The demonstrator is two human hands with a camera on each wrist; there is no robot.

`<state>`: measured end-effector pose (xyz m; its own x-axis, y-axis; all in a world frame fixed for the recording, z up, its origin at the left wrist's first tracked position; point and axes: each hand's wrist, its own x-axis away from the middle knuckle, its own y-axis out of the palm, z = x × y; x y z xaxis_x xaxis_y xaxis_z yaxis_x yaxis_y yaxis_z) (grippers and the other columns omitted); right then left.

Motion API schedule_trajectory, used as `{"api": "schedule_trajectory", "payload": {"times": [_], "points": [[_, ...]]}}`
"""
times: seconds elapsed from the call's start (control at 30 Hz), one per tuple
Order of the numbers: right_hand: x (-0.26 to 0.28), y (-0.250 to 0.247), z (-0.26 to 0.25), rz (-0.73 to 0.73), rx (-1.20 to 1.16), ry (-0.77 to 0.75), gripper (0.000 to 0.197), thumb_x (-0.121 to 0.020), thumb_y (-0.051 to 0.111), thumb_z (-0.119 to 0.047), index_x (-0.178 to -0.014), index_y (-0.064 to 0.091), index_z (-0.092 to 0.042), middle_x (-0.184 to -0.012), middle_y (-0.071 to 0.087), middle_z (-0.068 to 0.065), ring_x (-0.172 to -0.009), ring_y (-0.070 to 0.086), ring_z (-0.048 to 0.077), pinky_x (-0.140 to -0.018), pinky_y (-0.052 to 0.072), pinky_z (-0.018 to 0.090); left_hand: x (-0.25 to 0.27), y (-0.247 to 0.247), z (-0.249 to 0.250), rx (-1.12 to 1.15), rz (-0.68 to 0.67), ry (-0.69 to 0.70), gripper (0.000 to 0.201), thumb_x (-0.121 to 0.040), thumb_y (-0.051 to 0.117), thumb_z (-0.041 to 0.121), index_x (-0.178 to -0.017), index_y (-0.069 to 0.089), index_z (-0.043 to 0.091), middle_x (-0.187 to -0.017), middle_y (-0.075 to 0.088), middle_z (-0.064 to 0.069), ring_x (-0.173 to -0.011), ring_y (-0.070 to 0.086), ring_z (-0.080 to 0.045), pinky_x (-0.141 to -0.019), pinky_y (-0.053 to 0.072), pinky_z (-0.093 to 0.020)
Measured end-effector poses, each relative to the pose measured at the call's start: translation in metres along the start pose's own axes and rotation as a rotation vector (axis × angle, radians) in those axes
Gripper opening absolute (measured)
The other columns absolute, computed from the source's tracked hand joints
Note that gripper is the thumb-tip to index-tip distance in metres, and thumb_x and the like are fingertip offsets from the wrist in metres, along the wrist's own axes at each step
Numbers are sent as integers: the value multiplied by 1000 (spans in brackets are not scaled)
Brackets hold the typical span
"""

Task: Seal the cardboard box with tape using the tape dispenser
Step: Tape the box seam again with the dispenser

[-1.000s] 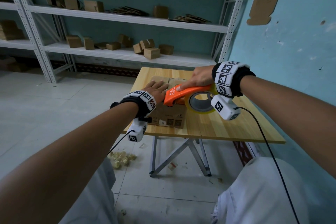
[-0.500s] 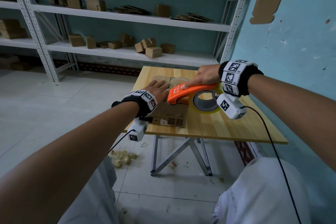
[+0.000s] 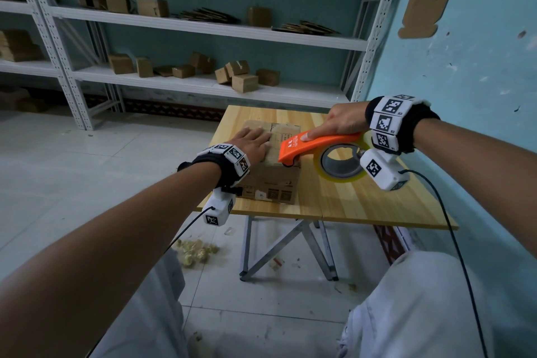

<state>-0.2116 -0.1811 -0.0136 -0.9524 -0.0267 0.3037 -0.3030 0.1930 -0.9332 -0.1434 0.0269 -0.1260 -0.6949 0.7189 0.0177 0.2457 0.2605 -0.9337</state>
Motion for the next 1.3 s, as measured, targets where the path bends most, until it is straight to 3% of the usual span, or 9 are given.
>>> {"api": "schedule_trajectory", "payload": {"times": [0.3, 0.43, 0.5, 0.57, 0.73, 0.87, 0.97, 1.13, 1.3], "points": [[0, 3, 4, 10, 40, 28, 57, -77, 57, -72, -77, 72, -17, -74, 70, -1, -64, 63, 12, -67, 49, 26, 0, -3, 3, -18, -4, -17, 58, -98, 46, 21, -148, 20, 9, -159, 5, -10, -147, -2, -29, -118, 1, -43], [-2, 2, 6, -18, 5, 43, 57, -74, 59, -72, -75, 71, -16, -67, 68, -3, -59, 62, 11, -62, 47, 25, -1, -3, 3, -4, -5, -18, 59, -98, 46, 20, -149, 19, 8, -159, 3, -12, -147, -2, -29, -118, 1, -43], [-3, 1, 5, -33, -15, 51, 62, -67, 60, -75, -77, 73, -15, -69, 70, -2, -62, 64, 14, -63, 49, 26, -2, -2, 3, 13, -1, -22, 58, -98, 45, 20, -149, 19, 8, -159, 4, -11, -147, -1, -29, -118, 1, -43], [-3, 1, 3, -36, 3, 52, 62, -68, 60, -75, -79, 74, -15, -73, 71, 0, -64, 64, 14, -66, 50, 27, -4, -3, 3, 23, -18, -31, 56, -100, 41, 21, -150, 18, 9, -160, 5, -8, -147, -1, -28, -118, 1, -43], [-3, 0, -5, 22, 89, 56, 54, -76, 61, -70, -80, 73, -17, -79, 68, 1, -68, 61, 13, -74, 49, 28, -12, -17, 2, 249, -89, -130, 46, -104, 20, 18, -149, 17, 6, -159, 12, -10, -147, 4, -24, -117, 4, -37], [-3, 0, -3, 2, 59, 62, 54, -75, 63, -70, -80, 74, -17, -76, 69, 0, -66, 61, 12, -67, 48, 26, -14, -30, -1, 414, -119, -255, 45, -105, 19, 19, -147, 29, 7, -154, 25, -16, -142, 19, -32, -114, 15, -39], [-3, 0, -1, 9, 61, 59, 56, -75, 63, -71, -81, 75, -16, -75, 69, -1, -64, 62, 12, -67, 49, 26, -14, -35, 6, 460, -75, -283, 47, -105, 16, 24, -147, 29, 8, -156, 21, -14, -143, 18, -27, -114, 11, -35], [-3, 0, -7, 6, 117, 59, 56, -79, 59, -70, -83, 73, -16, -80, 69, 2, -69, 62, 14, -69, 49, 27, -22, -6, 28, 421, -15, -236, 48, -101, 22, 34, -148, 21, 23, -159, 13, -2, -146, 7, -29, -117, 10, -52], [-2, 2, -10, 13, 136, 70, 57, -78, 59, -71, -84, 72, -16, -84, 68, 3, -72, 61, 16, -77, 50, 31, -12, -3, 32, 401, 40, -224, 50, -101, 25, 35, -150, 15, 25, -160, 6, -1, -147, 1, -30, -117, 7, -51]]}}
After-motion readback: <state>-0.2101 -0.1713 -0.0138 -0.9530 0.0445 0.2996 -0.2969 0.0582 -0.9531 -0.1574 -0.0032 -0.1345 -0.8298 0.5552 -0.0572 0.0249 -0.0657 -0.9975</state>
